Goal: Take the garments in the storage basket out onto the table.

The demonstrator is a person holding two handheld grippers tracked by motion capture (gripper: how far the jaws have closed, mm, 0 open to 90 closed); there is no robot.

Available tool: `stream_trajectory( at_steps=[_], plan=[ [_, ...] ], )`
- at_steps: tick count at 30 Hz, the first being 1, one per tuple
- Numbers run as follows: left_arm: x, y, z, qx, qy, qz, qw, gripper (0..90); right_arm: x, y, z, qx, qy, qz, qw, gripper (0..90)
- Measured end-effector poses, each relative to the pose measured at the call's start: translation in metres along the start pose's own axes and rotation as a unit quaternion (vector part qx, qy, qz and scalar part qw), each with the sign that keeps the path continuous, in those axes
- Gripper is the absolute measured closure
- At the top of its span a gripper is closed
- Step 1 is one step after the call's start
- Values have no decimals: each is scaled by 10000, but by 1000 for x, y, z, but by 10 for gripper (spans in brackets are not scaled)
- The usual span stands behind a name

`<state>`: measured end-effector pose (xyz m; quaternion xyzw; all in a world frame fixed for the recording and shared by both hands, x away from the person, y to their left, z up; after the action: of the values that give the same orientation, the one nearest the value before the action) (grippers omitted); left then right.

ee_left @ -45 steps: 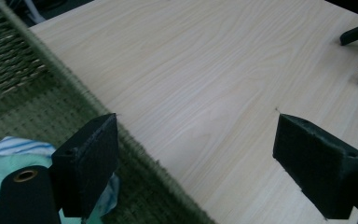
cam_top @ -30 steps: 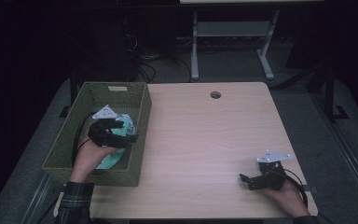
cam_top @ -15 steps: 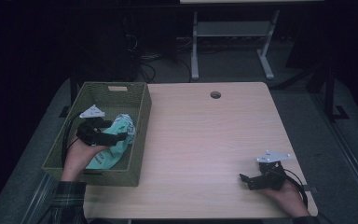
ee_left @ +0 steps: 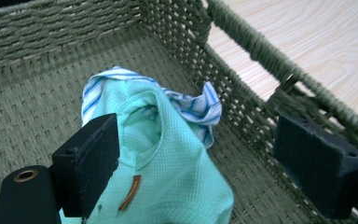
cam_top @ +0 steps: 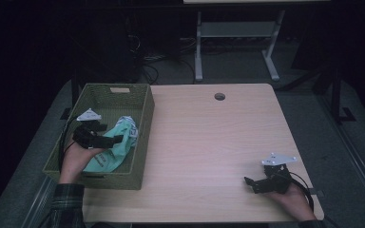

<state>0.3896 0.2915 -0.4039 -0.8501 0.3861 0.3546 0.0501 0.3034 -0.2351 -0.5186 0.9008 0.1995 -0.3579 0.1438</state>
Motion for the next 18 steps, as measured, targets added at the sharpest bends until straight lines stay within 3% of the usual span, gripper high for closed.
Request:
stream_trajectory(
  at_steps=[10, 18],
  plan=[
    [7, -11, 10, -92, -223, -125, 9996, 143, 0, 0, 0, -3, 1, 0, 10000, 14],
    [19, -16, 18, -112, -616, -225, 9978, 143, 0, 0, 0, -3, 0, 0, 10000, 14]
  ],
)
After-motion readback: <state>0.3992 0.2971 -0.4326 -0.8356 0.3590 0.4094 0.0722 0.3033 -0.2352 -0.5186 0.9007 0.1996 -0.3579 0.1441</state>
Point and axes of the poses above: each handheld gripper's, and its own axes: x roughly forward along the jaws, z roughly out of its underside, y roughly to its right, the point moved 5 cm from there along x, roughly forward along the jaws, and after that the axes turned 12 degrees about z, right-handed, at the moved point
